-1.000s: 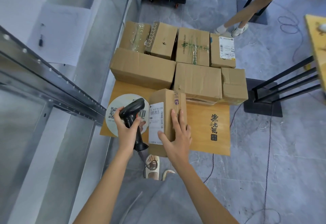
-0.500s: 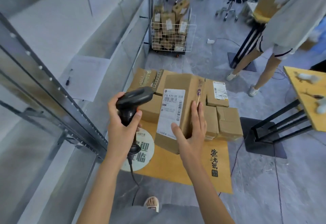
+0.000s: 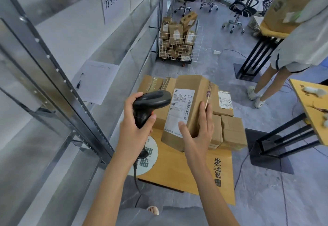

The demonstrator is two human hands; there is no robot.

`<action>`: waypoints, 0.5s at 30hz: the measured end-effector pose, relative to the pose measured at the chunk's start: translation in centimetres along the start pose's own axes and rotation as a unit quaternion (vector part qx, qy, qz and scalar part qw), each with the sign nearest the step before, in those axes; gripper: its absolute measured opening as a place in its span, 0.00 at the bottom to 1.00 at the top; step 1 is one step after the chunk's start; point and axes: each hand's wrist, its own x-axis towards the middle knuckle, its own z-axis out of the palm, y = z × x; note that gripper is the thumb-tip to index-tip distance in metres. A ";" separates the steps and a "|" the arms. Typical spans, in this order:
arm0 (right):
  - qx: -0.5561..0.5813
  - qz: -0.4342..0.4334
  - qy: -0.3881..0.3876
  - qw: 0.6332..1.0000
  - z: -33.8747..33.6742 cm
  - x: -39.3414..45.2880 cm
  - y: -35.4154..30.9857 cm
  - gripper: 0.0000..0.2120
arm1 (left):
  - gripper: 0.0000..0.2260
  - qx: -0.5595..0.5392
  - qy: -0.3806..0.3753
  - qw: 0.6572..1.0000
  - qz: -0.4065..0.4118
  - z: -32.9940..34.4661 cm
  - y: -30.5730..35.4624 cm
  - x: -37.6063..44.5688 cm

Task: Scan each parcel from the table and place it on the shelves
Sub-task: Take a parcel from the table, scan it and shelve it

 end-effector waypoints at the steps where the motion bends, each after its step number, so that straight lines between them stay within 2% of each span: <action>1: 0.000 -0.001 0.001 1.000 0.0 0.0 -0.1 0.38 | 0.29 0.004 0.000 1.000 -0.001 -0.1 0.0 0.0; 15: 0.005 0.000 0.010 1.000 0.0 0.2 -0.2 0.40 | 0.31 0.025 0.001 1.000 0.011 -0.2 0.1 -0.4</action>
